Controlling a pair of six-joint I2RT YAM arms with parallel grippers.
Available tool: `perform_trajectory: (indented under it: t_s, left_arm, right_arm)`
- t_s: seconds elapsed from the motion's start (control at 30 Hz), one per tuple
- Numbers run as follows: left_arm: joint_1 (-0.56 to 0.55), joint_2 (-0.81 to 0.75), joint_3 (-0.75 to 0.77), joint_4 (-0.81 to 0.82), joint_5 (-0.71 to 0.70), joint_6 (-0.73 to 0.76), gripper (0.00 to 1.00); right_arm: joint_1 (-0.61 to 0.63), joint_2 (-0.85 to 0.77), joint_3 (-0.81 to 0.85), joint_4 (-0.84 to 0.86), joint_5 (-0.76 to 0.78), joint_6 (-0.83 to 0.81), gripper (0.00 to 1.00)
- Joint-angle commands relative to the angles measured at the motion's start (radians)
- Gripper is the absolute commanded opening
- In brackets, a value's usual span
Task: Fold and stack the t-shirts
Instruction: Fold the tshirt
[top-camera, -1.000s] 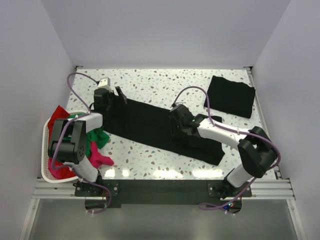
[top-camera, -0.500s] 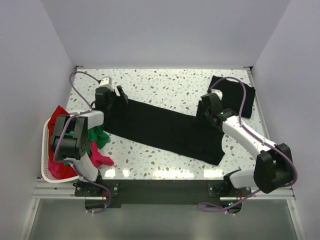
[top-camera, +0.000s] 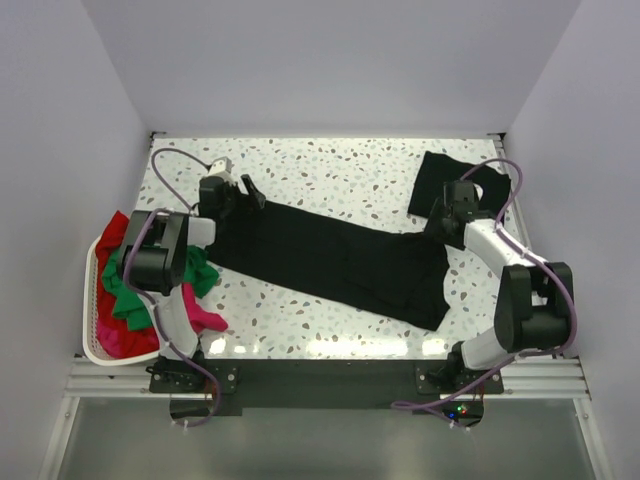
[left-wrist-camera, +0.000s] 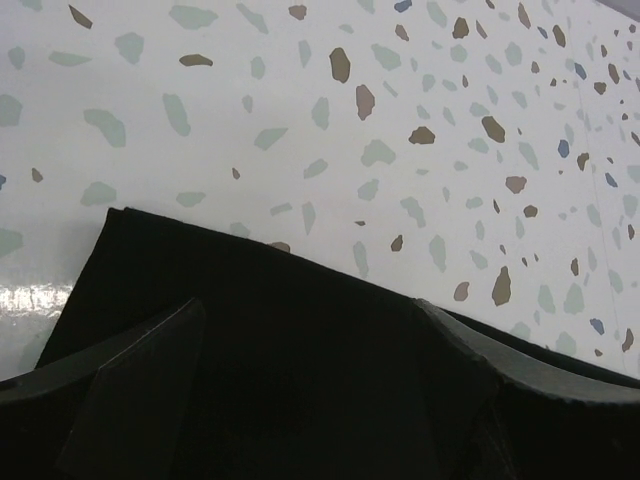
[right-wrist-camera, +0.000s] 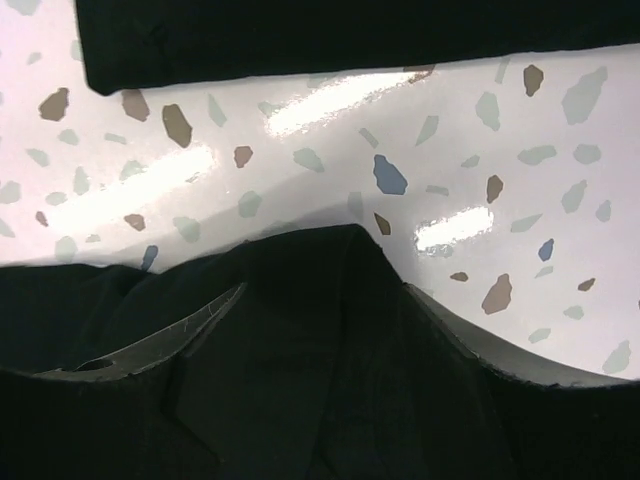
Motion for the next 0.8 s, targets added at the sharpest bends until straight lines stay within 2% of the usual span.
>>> perform_trajectory:
  t_s: [0.0, 0.17, 0.37, 0.77]
  left_arm:
    - [0.002, 0.027, 0.041, 0.089, 0.018, -0.032, 0.88]
    - [0.008, 0.054, 0.064, 0.056, 0.008, -0.061, 0.88]
    - [0.017, 0.054, 0.086, -0.035, -0.069, -0.082, 0.88]
    - [0.031, 0.061, 0.094, -0.064, -0.081, -0.098, 0.89]
  right_arm:
    - [-0.021, 0.034, 0.007, 0.055, -0.040, -0.012, 0.62]
    - [-0.047, 0.069, 0.013, 0.062, -0.063, -0.009, 0.58]
    - [-0.067, 0.089, 0.011, 0.060, -0.069, -0.011, 0.52]
    - [-0.072, 0.164, 0.039, 0.083, -0.097, 0.001, 0.37]
